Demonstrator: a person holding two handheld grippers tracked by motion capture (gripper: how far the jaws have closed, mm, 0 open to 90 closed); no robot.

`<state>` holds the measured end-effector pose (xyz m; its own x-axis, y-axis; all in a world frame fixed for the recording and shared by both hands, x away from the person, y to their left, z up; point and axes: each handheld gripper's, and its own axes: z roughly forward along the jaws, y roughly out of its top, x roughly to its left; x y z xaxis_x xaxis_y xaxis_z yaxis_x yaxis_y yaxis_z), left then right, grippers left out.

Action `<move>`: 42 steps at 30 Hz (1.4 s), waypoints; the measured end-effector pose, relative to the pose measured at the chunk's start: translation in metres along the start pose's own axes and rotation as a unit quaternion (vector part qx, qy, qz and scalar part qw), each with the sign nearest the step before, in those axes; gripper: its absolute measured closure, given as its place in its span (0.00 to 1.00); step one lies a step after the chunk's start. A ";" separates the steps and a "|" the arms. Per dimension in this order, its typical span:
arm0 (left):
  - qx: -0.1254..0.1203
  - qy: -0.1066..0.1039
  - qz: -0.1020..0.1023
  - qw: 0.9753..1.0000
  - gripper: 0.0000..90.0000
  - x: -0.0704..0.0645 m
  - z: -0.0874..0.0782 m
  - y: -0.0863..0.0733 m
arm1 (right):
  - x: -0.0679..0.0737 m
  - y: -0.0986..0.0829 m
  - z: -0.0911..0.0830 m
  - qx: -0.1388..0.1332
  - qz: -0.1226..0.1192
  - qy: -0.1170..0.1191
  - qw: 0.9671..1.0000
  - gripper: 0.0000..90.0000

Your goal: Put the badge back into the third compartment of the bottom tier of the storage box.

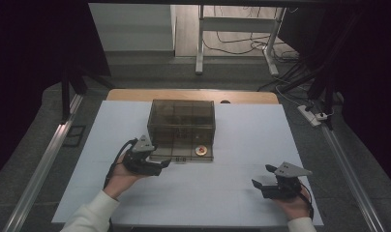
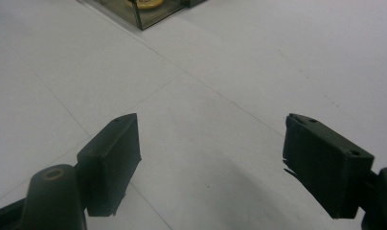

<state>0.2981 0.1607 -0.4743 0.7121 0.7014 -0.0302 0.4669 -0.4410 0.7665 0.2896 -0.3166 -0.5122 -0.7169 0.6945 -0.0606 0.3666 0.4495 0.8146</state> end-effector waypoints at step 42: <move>0.013 0.032 -0.052 0.998 0.26 0.026 -0.031 -0.083 | -0.005 -0.003 -0.005 -0.003 -0.003 -0.004 1.000 0.22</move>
<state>0.2613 0.2332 -0.5188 0.6252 0.7776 -0.0672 0.5508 -0.3786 0.7439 0.2888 -0.3240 -0.5120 -0.7144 0.6962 -0.0702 0.3589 0.4507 0.8174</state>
